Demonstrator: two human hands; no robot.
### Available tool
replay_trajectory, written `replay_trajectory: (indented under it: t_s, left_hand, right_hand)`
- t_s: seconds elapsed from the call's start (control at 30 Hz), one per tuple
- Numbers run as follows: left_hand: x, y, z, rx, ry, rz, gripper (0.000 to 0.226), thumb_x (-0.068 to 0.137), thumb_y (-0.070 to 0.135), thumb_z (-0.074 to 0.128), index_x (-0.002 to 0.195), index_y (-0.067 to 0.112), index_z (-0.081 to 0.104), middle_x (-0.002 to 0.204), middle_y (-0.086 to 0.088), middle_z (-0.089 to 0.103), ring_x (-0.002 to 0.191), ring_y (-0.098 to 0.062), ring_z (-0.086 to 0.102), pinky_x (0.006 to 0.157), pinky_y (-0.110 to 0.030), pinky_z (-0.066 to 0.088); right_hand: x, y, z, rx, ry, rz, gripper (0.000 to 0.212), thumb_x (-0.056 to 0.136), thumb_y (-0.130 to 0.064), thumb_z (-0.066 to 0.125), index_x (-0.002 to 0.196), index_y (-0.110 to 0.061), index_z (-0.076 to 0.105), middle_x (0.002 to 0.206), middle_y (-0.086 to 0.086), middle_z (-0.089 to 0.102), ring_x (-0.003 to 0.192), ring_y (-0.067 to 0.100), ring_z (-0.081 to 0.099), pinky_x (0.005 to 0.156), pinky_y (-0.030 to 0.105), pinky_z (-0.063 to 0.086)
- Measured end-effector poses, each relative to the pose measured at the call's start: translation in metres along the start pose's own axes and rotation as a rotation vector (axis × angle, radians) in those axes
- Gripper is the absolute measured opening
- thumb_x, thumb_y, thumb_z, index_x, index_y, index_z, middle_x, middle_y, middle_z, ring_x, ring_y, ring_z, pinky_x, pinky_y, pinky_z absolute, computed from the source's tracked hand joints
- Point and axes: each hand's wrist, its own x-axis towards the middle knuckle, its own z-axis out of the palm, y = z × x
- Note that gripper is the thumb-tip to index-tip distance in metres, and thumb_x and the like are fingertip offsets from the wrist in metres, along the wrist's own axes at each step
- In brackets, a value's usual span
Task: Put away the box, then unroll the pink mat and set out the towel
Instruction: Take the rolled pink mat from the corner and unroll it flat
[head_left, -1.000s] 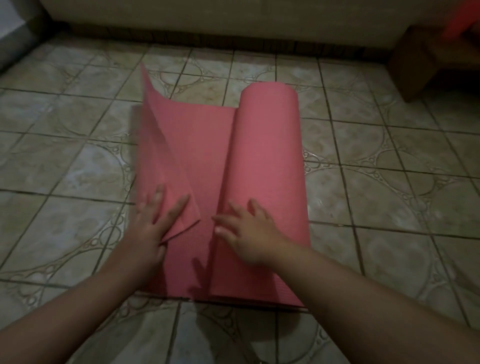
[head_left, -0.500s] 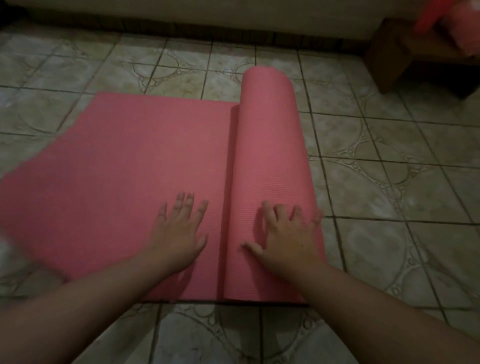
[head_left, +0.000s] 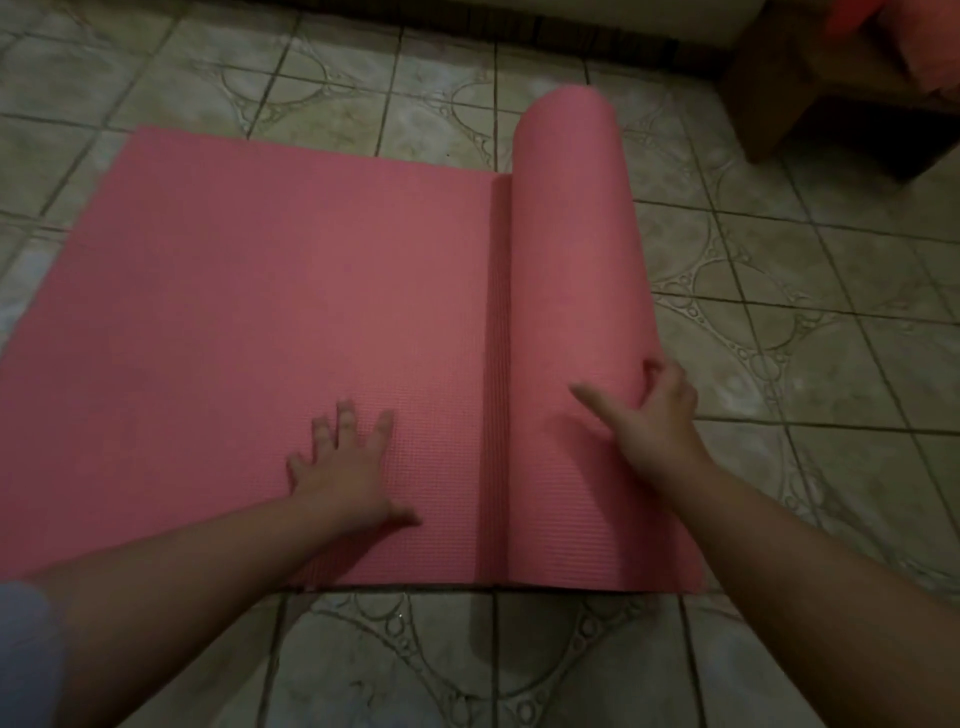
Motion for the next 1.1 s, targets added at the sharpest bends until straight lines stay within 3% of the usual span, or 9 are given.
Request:
replay_trajectory:
  t_s: [0.07,0.17,0.3,0.43,0.7,0.83,0.93,1.0,1.1]
  left_hand:
    - [0.0,0.001,-0.001,0.009,0.004,-0.007,0.134,0.048,0.082,0.063,0.139,0.041,-0.026,0.151,-0.009,-0.035,0.142,-0.039,-0.017,0.11,-0.065,0.011]
    - [-0.002,0.001,-0.002,0.019,0.014,-0.028,0.134,0.05,0.079,0.065,0.14,0.04,-0.025,0.153,-0.011,-0.032,0.143,-0.039,-0.014,0.111,-0.063,0.014]
    - [-0.004,-0.003,-0.004,0.008,0.04,-0.034,0.132,0.052,0.074,0.07,0.145,0.037,-0.017,0.156,-0.014,-0.022,0.144,-0.038,-0.008,0.112,-0.059,0.017]
    - [-0.009,-0.03,-0.011,-0.008,0.068,-0.06,0.131,0.05,0.067,0.076,0.147,0.036,-0.007,0.157,-0.016,-0.013,0.144,-0.039,-0.002,0.111,-0.057,0.025]
    - [-0.016,-0.082,-0.02,-0.061,0.039,-0.126,0.141,0.042,0.049,0.089,0.149,0.025,0.001,0.154,-0.026,-0.005,0.142,-0.044,0.003,0.112,-0.056,0.025]
    - [-0.01,-0.069,-0.017,-0.107,0.098,-0.137,0.13,0.047,0.079,0.066,0.148,0.02,0.008,0.155,-0.025,0.0,0.142,-0.043,0.003,0.113,-0.056,0.02]
    - [-0.006,-0.048,-0.014,-0.063,0.187,-0.018,0.115,0.059,0.08,0.056,0.148,0.024,0.013,0.158,-0.018,-0.001,0.144,-0.04,0.003,0.113,-0.056,0.02]
    - [-0.003,-0.029,-0.014,-0.03,0.183,0.059,0.107,0.065,0.076,0.056,0.149,0.027,0.01,0.159,-0.014,-0.004,0.144,-0.039,0.002,0.114,-0.055,0.018]
    - [0.001,-0.002,-0.017,0.001,0.117,0.109,0.106,0.068,0.073,0.057,0.149,0.031,0.003,0.159,-0.009,-0.01,0.144,-0.037,-0.002,0.114,-0.056,0.017]
  right_hand:
    - [0.011,-0.004,-0.001,0.115,-0.063,0.095,0.141,0.028,-0.073,0.075,0.147,-0.028,0.013,0.149,0.009,0.029,0.133,0.026,0.036,0.111,0.042,0.031]
    - [0.02,0.002,-0.004,0.146,-0.143,0.139,0.135,0.035,-0.052,0.088,0.145,-0.036,0.012,0.143,0.004,0.041,0.122,0.024,0.047,0.106,0.042,0.038]
    - [0.025,0.003,-0.007,0.258,-0.159,0.103,0.122,0.036,-0.038,0.091,0.139,-0.038,0.025,0.118,-0.006,0.052,0.095,0.008,0.056,0.087,0.033,0.046]
    - [0.015,-0.012,0.003,0.338,-0.204,0.07,0.109,0.05,-0.02,0.09,0.138,-0.031,0.027,0.103,-0.009,0.057,0.088,0.006,0.059,0.074,0.027,0.05]
    - [-0.014,-0.039,0.041,0.262,-0.271,0.023,0.116,0.047,-0.037,0.086,0.139,-0.037,0.016,0.109,-0.006,0.055,0.092,0.014,0.059,0.086,0.034,0.048]
    - [0.006,-0.006,-0.013,0.274,-0.258,0.138,0.119,0.055,-0.021,0.09,0.145,-0.03,0.011,0.117,0.002,0.047,0.091,0.015,0.055,0.082,0.031,0.043]
    - [0.017,0.019,-0.053,0.183,-0.098,0.163,0.094,0.065,-0.02,0.082,0.143,-0.026,0.028,0.125,0.01,0.046,0.099,0.015,0.055,0.077,0.026,0.041]
    - [0.021,0.025,-0.063,0.211,-0.112,0.187,0.071,0.074,-0.033,0.075,0.136,-0.022,0.043,0.117,0.007,0.056,0.087,0.003,0.059,0.067,0.02,0.043]
    - [0.023,0.032,-0.06,0.241,-0.207,0.269,0.102,0.064,-0.052,0.078,0.145,-0.018,0.027,0.136,0.003,0.048,0.108,0.016,0.053,0.083,0.031,0.042]
